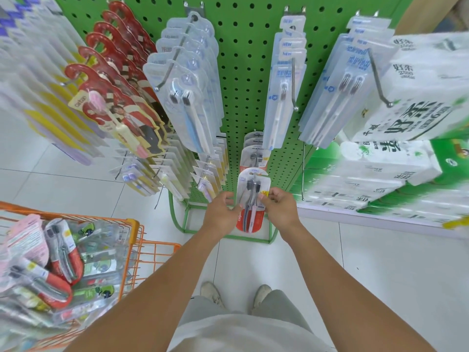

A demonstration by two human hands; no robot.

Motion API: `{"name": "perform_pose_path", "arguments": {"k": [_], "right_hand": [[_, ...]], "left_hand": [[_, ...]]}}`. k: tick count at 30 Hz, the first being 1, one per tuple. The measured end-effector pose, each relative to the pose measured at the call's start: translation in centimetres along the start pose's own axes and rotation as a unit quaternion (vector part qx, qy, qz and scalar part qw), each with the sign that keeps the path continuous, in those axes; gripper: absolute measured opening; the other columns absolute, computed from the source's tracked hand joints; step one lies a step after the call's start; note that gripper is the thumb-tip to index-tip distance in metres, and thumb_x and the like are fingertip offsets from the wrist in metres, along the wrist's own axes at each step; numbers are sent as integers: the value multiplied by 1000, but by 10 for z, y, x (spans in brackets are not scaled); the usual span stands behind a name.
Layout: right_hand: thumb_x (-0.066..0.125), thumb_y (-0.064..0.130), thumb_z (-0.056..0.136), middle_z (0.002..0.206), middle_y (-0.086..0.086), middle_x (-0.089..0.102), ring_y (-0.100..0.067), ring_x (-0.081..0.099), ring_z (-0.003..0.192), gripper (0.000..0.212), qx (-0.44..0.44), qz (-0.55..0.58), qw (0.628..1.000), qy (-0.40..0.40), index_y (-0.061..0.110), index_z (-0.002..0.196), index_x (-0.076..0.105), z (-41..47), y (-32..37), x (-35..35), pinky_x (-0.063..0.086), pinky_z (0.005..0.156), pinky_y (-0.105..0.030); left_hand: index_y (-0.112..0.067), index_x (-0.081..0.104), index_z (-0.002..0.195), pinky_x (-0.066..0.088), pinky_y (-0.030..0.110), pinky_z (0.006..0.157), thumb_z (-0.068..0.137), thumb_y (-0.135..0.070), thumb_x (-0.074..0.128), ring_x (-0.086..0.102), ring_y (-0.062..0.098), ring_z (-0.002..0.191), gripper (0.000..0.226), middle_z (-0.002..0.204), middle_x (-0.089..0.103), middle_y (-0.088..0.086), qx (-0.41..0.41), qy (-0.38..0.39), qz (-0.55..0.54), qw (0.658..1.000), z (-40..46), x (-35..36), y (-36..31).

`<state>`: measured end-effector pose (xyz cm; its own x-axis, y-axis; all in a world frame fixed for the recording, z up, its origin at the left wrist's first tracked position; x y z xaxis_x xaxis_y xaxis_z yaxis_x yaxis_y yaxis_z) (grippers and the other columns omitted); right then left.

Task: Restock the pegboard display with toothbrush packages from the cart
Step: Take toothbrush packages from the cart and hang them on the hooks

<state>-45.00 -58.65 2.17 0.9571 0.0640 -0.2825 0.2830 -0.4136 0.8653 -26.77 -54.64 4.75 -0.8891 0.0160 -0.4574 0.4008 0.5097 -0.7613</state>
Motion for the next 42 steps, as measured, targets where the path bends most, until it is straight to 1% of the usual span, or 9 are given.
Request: {"name": "perform_pose_path", "arguments": {"k": [6, 9, 13, 16, 21, 24, 34, 38, 42], "right_hand": [[58, 40, 100, 116, -12, 65, -29, 62, 105, 49, 49, -81, 992, -83, 3, 132, 57, 29, 24, -7, 44, 81, -31], [59, 39, 98, 107, -14, 58, -32, 61, 102, 41, 118, -61, 988, -81, 3, 118, 55, 19, -16, 3, 45, 79, -35], [66, 19, 96, 84, -9, 66, -24, 61, 77, 11, 163, -80, 975, 131, 9, 94, 63, -45, -56, 84, 55, 79, -41], [66, 16, 95, 85, -8, 69, -22, 63, 76, 8, 137, -149, 917, 345, 9, 93, 68, -117, -44, 170, 53, 74, -34], [68, 15, 93, 82, -8, 67, -20, 60, 71, 8, 14, -235, 842, 486, 17, 86, 68, -186, 0, 301, 46, 65, -29], [68, 7, 92, 79, -12, 64, -22, 57, 73, 12, -24, -244, 843, 479, 15, 83, 67, -197, 20, 372, 49, 64, -33], [77, 34, 84, 89, -4, 62, -24, 65, 85, 27, 37, -262, 913, 311, 10, 91, 69, -184, 11, 541, 58, 89, -55], [69, 24, 93, 84, -3, 61, -26, 63, 87, 16, 44, -295, 913, 279, 10, 97, 61, -172, 6, 568, 55, 84, -39], [70, 25, 90, 85, -8, 71, -23, 65, 72, 11, 39, -328, 905, 267, 14, 91, 69, -155, -6, 590, 55, 69, -35]], "left_hand": [[-25, 63, 113, 46, 19, 67, 95, -22, 66, 62, 12, 88, 19, 110, 68, -1, -18, -26, -94, 995, -14, -40, 24], [-29, 68, 98, 51, 29, 74, 93, -21, 68, 65, 16, 84, 9, 98, 70, 0, -44, -42, -118, 991, -35, -62, 51], [-4, 67, 105, 46, 12, 58, 94, -2, 63, 65, 4, 65, 13, 76, 66, 2, -71, -121, -167, 976, -78, -106, 99], [-10, 66, 102, 46, 16, 51, 93, -7, 67, 62, 11, 62, 9, 77, 65, 6, -130, -224, -223, 940, -121, -171, 158], [-14, 68, 106, 56, 32, 73, 84, -27, 72, 68, 21, 81, 26, 93, 73, 3, -263, -425, -232, 835, -197, -289, 286], [-13, 62, 119, 49, 30, 78, 89, -27, 71, 63, 23, 91, 34, 104, 66, 1, -298, -422, -226, 826, -209, -322, 333], [-12, 45, 146, 43, 39, 105, 87, -39, 72, 49, 26, 132, 70, 145, 51, 8, -234, -243, -55, 940, -158, -376, 417], [-8, 55, 71, 41, 27, 51, 86, -44, 73, 55, 18, 58, 44, 65, 53, 4, -361, -290, -162, 872, -150, -374, 438], [6, 54, 131, 54, 40, 92, 81, -53, 76, 65, 35, 109, 80, 114, 66, 18, -423, -276, -308, 806, -126, -334, 454]]}}
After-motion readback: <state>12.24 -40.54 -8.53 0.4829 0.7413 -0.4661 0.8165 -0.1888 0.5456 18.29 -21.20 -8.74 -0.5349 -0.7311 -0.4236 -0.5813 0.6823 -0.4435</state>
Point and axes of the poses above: each hand's wrist, its own z-axis towards the middle knuckle, its own x-axis out of the palm, y = z × x, the point moved 8 cm from there along z, towards the middle knuckle
